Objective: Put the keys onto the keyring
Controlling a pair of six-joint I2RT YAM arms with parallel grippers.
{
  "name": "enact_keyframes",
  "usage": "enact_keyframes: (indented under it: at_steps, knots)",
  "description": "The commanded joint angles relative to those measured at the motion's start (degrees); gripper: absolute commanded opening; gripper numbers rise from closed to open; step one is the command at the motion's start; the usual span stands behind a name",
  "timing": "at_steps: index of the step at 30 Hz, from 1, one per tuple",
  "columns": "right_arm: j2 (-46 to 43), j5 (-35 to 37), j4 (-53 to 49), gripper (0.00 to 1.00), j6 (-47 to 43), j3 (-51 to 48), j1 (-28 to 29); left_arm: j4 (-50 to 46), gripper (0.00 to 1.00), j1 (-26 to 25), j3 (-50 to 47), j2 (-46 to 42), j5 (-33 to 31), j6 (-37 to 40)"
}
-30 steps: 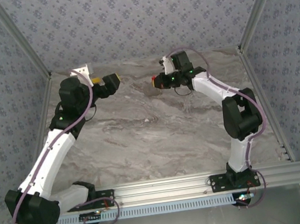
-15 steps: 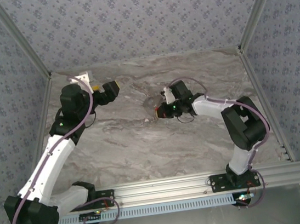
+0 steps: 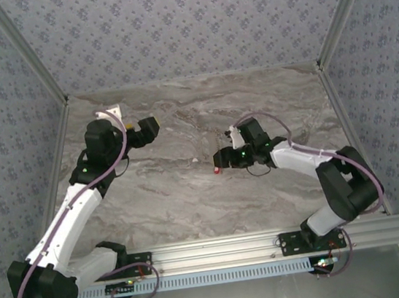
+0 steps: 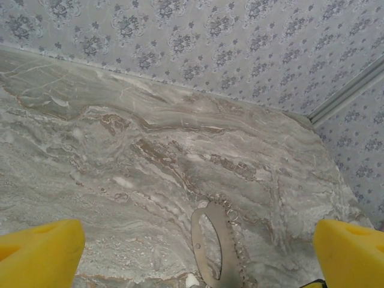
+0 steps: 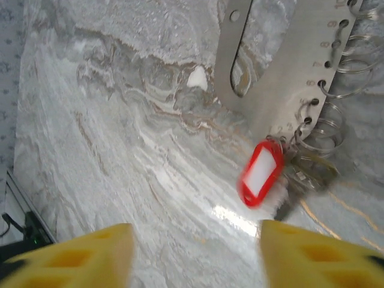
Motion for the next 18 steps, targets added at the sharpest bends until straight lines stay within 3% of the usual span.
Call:
enact_keyframes:
  at_steps: [1, 6, 11, 15, 18]
  knots:
    - [-6.35, 0.12, -3.69, 1.0, 0.29, -1.79, -0.67, 0.99, 0.98, 0.32, -0.31, -0.97, -1.59, 1.03]
    - [-15.02, 1.53, -8.31, 1.0, 0.94, -1.63, -7.1, 1.54, 0.98, 0.32, -0.39, -1.47, -3.94, 2.06]
    - [-20.31, 6.97, -12.48, 1.0, -1.64, 2.26, -14.15, 4.63, 0.98, 0.28, -3.59, -3.74, -11.58, 3.73]
    - [-21.14, 17.39, -12.87, 1.0, -4.88, 4.87, -17.78, 7.59, 0.98, 0.28, -7.05, -5.05, -18.32, 7.07]
    - [-20.72, 28.02, -10.62, 1.0, -6.34, 4.27, -19.03, 3.19, 0.98, 0.74, -5.94, -2.97, -19.65, 9.81]
